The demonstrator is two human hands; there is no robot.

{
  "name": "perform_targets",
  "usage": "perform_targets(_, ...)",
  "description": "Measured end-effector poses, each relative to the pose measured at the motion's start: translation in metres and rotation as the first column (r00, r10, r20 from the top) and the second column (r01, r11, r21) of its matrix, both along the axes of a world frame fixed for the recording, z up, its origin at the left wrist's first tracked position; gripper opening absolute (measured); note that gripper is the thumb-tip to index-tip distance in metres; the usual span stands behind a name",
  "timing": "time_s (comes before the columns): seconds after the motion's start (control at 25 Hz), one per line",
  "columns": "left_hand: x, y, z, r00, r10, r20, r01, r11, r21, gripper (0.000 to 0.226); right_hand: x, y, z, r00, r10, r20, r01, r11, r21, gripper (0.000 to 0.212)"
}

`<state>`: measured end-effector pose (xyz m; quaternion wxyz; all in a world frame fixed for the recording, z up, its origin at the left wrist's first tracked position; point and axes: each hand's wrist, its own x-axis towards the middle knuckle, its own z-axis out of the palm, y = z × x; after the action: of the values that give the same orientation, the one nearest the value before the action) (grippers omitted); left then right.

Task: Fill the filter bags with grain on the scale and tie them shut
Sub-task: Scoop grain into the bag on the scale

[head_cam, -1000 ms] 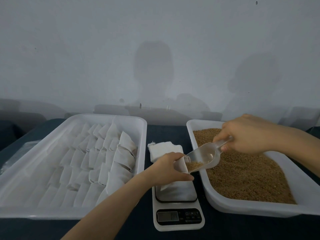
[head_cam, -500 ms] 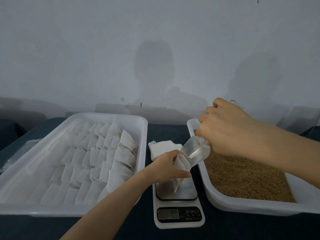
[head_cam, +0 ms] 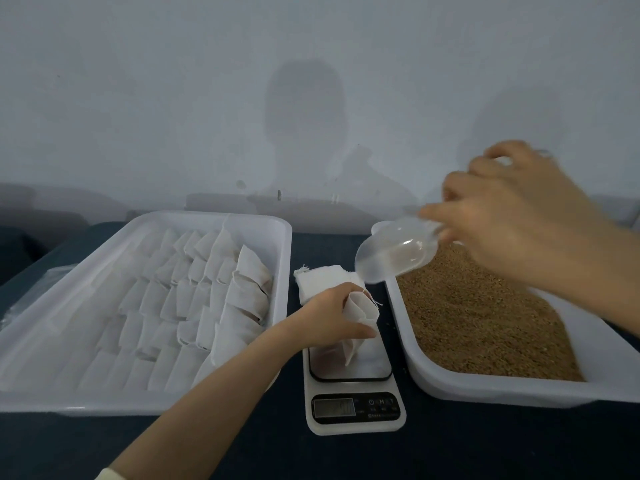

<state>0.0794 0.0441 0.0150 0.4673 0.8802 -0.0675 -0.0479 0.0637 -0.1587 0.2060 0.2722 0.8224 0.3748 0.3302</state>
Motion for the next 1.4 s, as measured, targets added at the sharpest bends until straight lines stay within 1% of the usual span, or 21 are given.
perform_targets(0.08, 0.000, 0.000, -0.001, 1.000, 0.002, -0.004, -0.002, 1.000, 0.002, 0.060, 0.017, -0.032, -0.004, 0.999, -0.026, 0.031, 0.021, 0.989, 0.149, 0.024)
perform_targets(0.2, 0.001, 0.000, -0.003, 1.000, 0.002, -0.003, -0.002, 1.000, 0.019, 0.062, 0.039, -0.074, -0.027, 0.991, -0.125, -0.052, 0.133, 0.964, 0.232, 0.033)
perform_targets(0.32, 0.002, 0.001, -0.003, 1.000, 0.003, -0.009, -0.003, 1.000, 0.031, 0.063, 0.052, -0.106, -0.062, 0.965, -0.197, -0.174, 0.236, 0.941, 0.241, 0.034)
perform_targets(0.4, 0.001, 0.000, -0.002, 1.000, 0.000, -0.009, 0.001, 0.999, 0.041, 0.064, 0.055, -0.120, -0.082, 0.954, -0.217, -0.206, 0.263, 0.936, 0.233, 0.037)
perform_targets(0.48, 0.001, 0.000, -0.002, 1.000, 0.000, -0.008, 0.001, 0.999, 0.037, 0.064, 0.055, -0.124, -0.099, 0.952, -0.223, -0.207, 0.269, 0.937, 0.225, 0.043)
perform_targets(0.64, 0.000, 0.001, -0.001, 1.000, 0.005, -0.011, -0.004, 0.999, 0.037, 0.064, 0.052, -0.116, -0.127, 0.942, -0.215, -0.257, 0.279, 0.927, 0.249, 0.042)
perform_targets(0.76, 0.001, 0.001, -0.002, 1.000, 0.005, 0.001, -0.005, 1.000, 0.024, 0.062, 0.049, -0.105, -0.141, 0.954, -0.148, -0.260, 0.218, 0.940, 0.264, 0.046)
perform_targets(0.88, 0.003, 0.002, -0.005, 1.000, 0.001, 0.006, -0.001, 1.000, 0.019, 0.061, 0.048, -0.101, -0.152, 0.941, -0.124, -0.314, 0.225, 0.925, 0.307, 0.041)
perform_targets(0.96, 0.004, 0.002, -0.006, 1.000, -0.005, 0.010, 0.004, 1.000, 0.024, 0.060, 0.050, -0.108, -0.156, 0.903, -0.166, -0.397, 0.312, 0.889, 0.337, 0.035)
perform_targets(1.04, 0.005, 0.003, -0.008, 1.000, -0.007, 0.014, 0.007, 1.000, 0.027, 0.059, 0.053, -0.117, -0.161, 0.819, -0.233, -0.525, 0.435, 0.848, 0.302, 0.033)
perform_targets(1.08, 0.005, 0.003, -0.008, 1.000, -0.009, 0.016, 0.008, 1.000, 0.029, 0.059, 0.054, -0.122, -0.162, 0.772, -0.241, -0.589, 0.480, 0.828, 0.290, 0.033)
perform_targets(1.12, 0.005, 0.003, -0.009, 1.000, -0.010, 0.015, 0.010, 0.999, 0.030, 0.060, 0.055, -0.125, -0.164, 0.725, -0.224, -0.651, 0.516, 0.803, 0.298, 0.033)
perform_targets(1.2, 0.006, 0.003, -0.009, 1.000, -0.010, 0.013, 0.010, 0.999, 0.031, 0.061, 0.053, -0.129, -0.163, 0.638, -0.134, -0.758, 0.571, 0.743, 0.349, 0.034)
perform_targets(1.32, 0.006, 0.003, -0.010, 1.000, -0.007, 0.017, 0.007, 1.000, 0.028, 0.061, 0.050, -0.134, -0.163, 0.587, -0.008, -0.809, 0.599, 0.677, 0.427, 0.037)
perform_targets(1.4, 0.007, 0.003, -0.009, 1.000, -0.006, 0.018, 0.006, 1.000, 0.027, 0.061, 0.048, -0.136, -0.162, 0.550, 0.030, -0.834, 0.620, 0.654, 0.433, 0.037)
